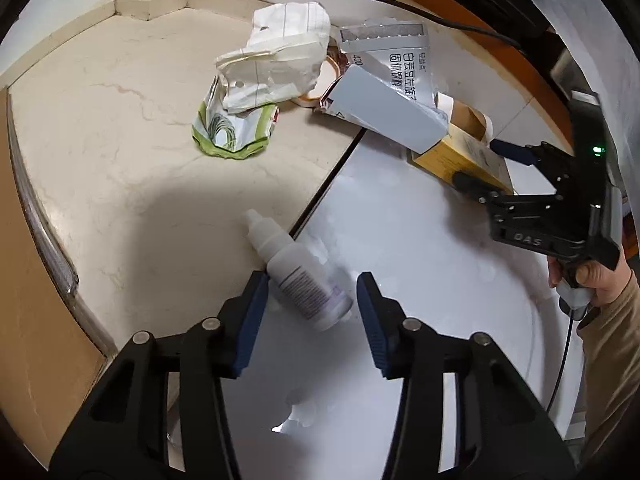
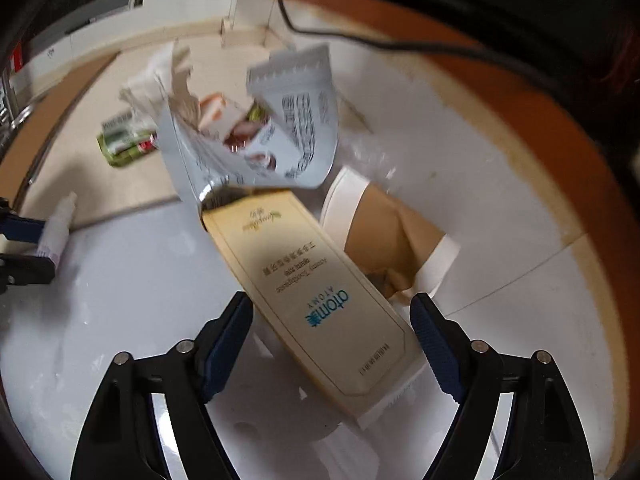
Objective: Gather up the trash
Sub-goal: 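Grasp the white dropper bottle with the left tool while the right tool grasps the cream toothpaste box, then lower the bottle and toothpaste box over the floor bin and open both tools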
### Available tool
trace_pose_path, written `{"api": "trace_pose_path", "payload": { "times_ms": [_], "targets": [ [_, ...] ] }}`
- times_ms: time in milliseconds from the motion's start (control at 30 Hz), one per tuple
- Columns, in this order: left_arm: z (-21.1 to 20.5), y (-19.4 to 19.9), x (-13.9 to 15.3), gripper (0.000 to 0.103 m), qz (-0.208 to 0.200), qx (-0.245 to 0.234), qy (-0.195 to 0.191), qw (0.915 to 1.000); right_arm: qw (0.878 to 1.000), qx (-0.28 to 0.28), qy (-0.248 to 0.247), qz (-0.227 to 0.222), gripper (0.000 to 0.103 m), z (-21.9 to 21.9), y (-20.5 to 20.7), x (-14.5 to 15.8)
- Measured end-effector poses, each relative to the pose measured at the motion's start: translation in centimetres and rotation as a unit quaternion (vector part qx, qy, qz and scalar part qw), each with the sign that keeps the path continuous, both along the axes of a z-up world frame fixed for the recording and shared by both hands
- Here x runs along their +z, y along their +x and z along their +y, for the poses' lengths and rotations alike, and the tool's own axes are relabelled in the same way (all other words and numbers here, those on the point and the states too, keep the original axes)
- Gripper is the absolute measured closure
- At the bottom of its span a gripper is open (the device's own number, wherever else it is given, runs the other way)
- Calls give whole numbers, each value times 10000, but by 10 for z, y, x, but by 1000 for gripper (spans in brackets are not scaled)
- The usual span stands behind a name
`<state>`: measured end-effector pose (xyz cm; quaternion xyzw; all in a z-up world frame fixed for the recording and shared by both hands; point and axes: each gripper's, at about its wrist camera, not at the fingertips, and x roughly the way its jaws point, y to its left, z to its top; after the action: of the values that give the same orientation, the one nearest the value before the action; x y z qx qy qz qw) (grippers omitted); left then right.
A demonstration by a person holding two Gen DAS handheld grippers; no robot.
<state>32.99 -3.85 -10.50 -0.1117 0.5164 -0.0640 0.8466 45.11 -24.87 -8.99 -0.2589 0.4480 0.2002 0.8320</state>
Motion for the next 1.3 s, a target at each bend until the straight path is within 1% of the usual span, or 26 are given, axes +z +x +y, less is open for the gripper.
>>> {"api": "trace_pose_path", "payload": {
  "times_ms": [33,67,100,133,167,267,300,367,500,633,733,767,833,867,967,1033,1133,1233,1300],
  "targets": [
    [-2,0,0,65,0,-5,70,10000,10000,26,-85,-25,25,2,0,-3],
    [-4,0,-1,68,20,-34,97,9999,9999,88,-88,-25,31,3,-1,-3],
    [-6,0,-1,70,16,-43,153,9999,9998,141,-97,-55,36,4,-3,-2],
    [-8,0,-1,72,26,-54,176,9998,9998,144,-119,-68,38,5,-6,-1],
    [-7,0,1,73,22,-58,167,9998,9998,138,-101,-51,44,5,-7,0],
    [-3,0,2,77,44,-47,-11,10000,10000,-16,19,-82,53,1,-15,10],
    [-1,-1,1,78,57,-36,-83,9999,9998,-110,155,-48,56,-2,-18,15],
    [5,-4,1,80,68,-18,-290,9996,9988,-304,389,-7,60,-9,-27,26],
    [13,-17,9,82,-58,-36,-465,9989,9943,-525,926,92,60,-19,-55,44],
    [17,-38,22,82,-308,-164,-374,9987,9892,-617,1329,60,60,-16,-97,59],
    [22,-63,34,82,-533,-267,-288,9978,9844,-648,1634,29,61,-5,-141,72],
    [23,-73,39,82,-642,-311,-249,9971,9813,-637,1817,23,61,-2,-161,80],
    [28,-91,51,82,-856,-402,-181,9954,9767,-610,2056,3,61,5,-187,89],
    [29,-103,57,82,-975,-454,-113,9941,9744,-585,2170,10,61,9,-207,96],
    [37,-140,71,82,-1223,-579,23,9908,9676,-538,2465,47,61,20,-245,106],
    [42,-170,77,82,-1400,-664,134,9878,9607,-468,2732,150,61,31,-269,107],
    [49,-207,81,82,-1490,-710,258,9859,9536,-380,2970,296,61,47,-308,104],
    [61,-246,76,82,-1559,-630,328,9852,9521,-258,3030,310,61,69,-345,91],
    [68,-267,72,82,-1646,-529,322,9844,9526,-209,3025,252,61,80,-362,82]
  ]
}}
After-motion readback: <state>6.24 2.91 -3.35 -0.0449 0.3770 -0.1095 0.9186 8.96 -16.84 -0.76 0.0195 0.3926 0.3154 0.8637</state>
